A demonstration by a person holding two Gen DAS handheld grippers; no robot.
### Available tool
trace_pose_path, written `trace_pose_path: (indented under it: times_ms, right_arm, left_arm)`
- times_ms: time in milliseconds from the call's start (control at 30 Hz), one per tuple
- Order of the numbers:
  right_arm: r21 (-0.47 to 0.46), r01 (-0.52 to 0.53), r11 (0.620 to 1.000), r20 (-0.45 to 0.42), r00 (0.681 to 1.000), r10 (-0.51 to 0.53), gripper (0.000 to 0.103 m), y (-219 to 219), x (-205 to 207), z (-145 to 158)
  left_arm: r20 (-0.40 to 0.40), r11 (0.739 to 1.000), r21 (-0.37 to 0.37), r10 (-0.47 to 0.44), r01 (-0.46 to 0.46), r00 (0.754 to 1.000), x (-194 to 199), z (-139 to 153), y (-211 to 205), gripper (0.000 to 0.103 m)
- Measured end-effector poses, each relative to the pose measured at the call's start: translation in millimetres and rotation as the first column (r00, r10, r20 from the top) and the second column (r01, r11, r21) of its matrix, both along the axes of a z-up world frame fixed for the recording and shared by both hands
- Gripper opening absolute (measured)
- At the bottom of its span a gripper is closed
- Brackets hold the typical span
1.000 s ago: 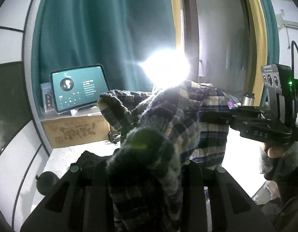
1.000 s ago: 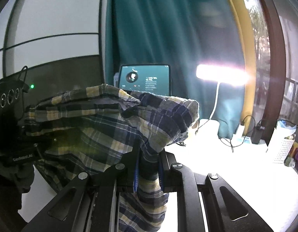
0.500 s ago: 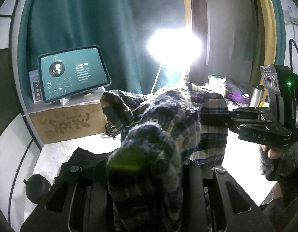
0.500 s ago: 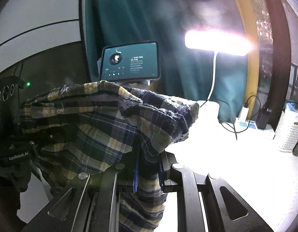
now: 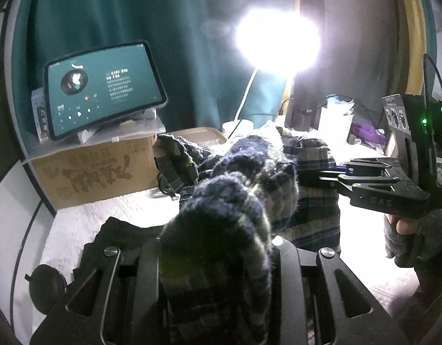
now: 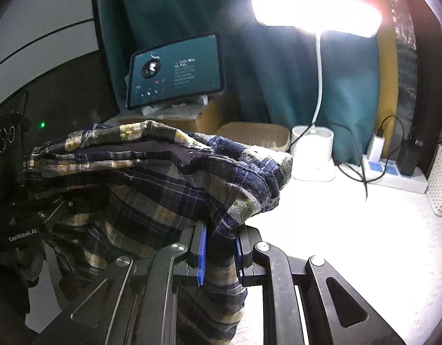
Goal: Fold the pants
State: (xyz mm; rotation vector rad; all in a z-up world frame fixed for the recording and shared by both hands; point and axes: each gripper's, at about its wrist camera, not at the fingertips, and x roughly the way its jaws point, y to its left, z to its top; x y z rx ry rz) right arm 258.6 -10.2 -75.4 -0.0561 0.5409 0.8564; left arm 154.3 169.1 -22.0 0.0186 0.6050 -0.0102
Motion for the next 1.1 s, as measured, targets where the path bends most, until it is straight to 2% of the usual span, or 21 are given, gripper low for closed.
trace_pose_path:
  times_ms: [200,333,567,633,667,700,800,867,1033,1100]
  right_arm:
    - [-0.031,-0.021,0.999,-0.084,0.996,0.018,0.016,16.4,37.0,-32.3]
    - [-0.040,-0.036,0.999,-0.148,0.989,0.030,0.016,27.4,60.2,-55.1]
    - [-0.083,-0.051,0.995,-0.197,0.980,0.034,0.016,52.4,89.5,-74.4]
    - [-0.100,-0.049,0.994,-0.205,0.978,0.028,0.026,57.1,96.8,-78.9]
    - [-0.104,-0.040,0.994,-0.207,0.978,0.017,0.034,57.0,99.7,-80.7]
    - [-0.100,-0.030,0.995,-0.215,0.976,0.008,0.037,54.9,102.6,-82.0]
    - [-0.096,-0.008,0.995,-0.226,0.974,-0.014,0.039,46.6,107.4,-83.9]
    - [-0.113,0.021,0.993,-0.223,0.974,-0.046,0.045,38.2,109.3,-85.6]
    - [-0.203,0.101,0.974,-0.164,0.977,-0.135,0.045,23.4,111.3,-88.2]
    - [-0.209,0.124,0.970,-0.162,0.974,-0.160,0.045,18.8,112.4,-85.9]
  left_arm:
    - [-0.083,0.999,-0.013,0.038,-0.040,0.996,28.3,-26.2,11.6,0.028]
    - [-0.149,0.997,-0.014,0.070,-0.073,0.986,45.1,-46.1,21.5,0.028]
    - [-0.251,0.992,-0.029,0.113,-0.124,0.961,65.1,-69.4,44.0,0.029]
    - [-0.272,0.989,-0.047,0.125,-0.143,0.954,69.6,-75.2,51.7,0.032]
    - [-0.276,0.988,-0.054,0.127,-0.147,0.953,70.9,-76.7,53.7,0.034]
    - [-0.277,0.988,-0.057,0.125,-0.147,0.953,71.6,-78.2,55.8,0.035]
    - [-0.279,0.988,-0.065,0.117,-0.140,0.953,71.0,-79.2,58.5,0.036]
    - [-0.279,0.988,-0.071,0.114,-0.138,0.953,70.0,-81.0,60.7,0.036]
    - [-0.288,0.985,-0.085,0.120,-0.150,0.950,66.5,-79.2,64.4,0.038]
    - [-0.298,0.986,-0.082,0.117,-0.147,0.947,64.9,-74.3,64.0,0.038]
